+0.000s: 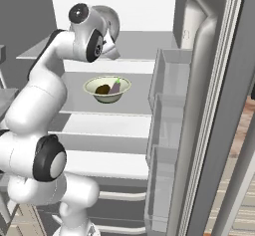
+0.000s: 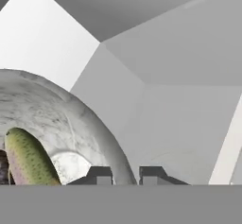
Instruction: Place the bowl with the eggplant and avocado on the second highest shelf of the fridge. Place the bowl with the fishs on the top shelf of the fridge.
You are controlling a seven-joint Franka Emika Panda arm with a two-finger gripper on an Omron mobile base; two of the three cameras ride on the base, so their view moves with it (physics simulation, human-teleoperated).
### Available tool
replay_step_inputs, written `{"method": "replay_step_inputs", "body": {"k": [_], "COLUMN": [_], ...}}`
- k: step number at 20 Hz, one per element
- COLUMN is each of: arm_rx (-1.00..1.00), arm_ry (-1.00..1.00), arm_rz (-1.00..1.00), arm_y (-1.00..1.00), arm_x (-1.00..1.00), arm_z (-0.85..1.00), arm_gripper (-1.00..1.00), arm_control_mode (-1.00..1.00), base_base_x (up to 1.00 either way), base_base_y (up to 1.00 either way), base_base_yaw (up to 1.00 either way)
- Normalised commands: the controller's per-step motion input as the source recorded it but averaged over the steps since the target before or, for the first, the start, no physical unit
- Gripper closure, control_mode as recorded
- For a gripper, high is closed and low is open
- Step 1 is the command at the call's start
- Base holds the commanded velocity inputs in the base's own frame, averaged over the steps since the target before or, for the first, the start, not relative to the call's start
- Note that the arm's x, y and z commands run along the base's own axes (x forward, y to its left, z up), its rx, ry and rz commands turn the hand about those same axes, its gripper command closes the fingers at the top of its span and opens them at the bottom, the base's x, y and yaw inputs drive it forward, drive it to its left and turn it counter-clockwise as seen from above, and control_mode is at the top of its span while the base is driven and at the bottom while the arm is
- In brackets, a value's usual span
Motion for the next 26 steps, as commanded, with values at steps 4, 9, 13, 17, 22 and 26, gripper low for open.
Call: {"method": "replay_step_inputs", "body": {"k": [4,9,13,17,22,26], "arm_rx": [0.00,0.00,0.00,0.03,0.09,0.06], "arm_ry": [0.00,-0.16,-0.37,-0.43,-0.18,-0.03], "arm_rz": [-0.05,0.00,0.00,0.00,-0.03,-0.03], "arm_y": [0.00,0.00,0.00,0.00,0.00,0.00], "arm_x": [0.08,-0.58,-1.00,-1.00,-1.00,-1.00], "arm_z": [0.01,0.00,0.00,0.00,0.00,0.17], "arm_gripper": [-1.00,-1.00,-1.00,-1.00,-1.00,-1.00], "arm_control_mode": [-1.00,-1.00,-1.00,-1.00,-1.00,-1.00], "base_base_x": [0.00,0.00,0.00,0.00,0.00,0.00], "base_base_y": [0.00,0.00,0.00,0.00,0.00,0.00], "base_base_yaw": [0.00,0.00,0.00,0.00,0.00,0.00]}}
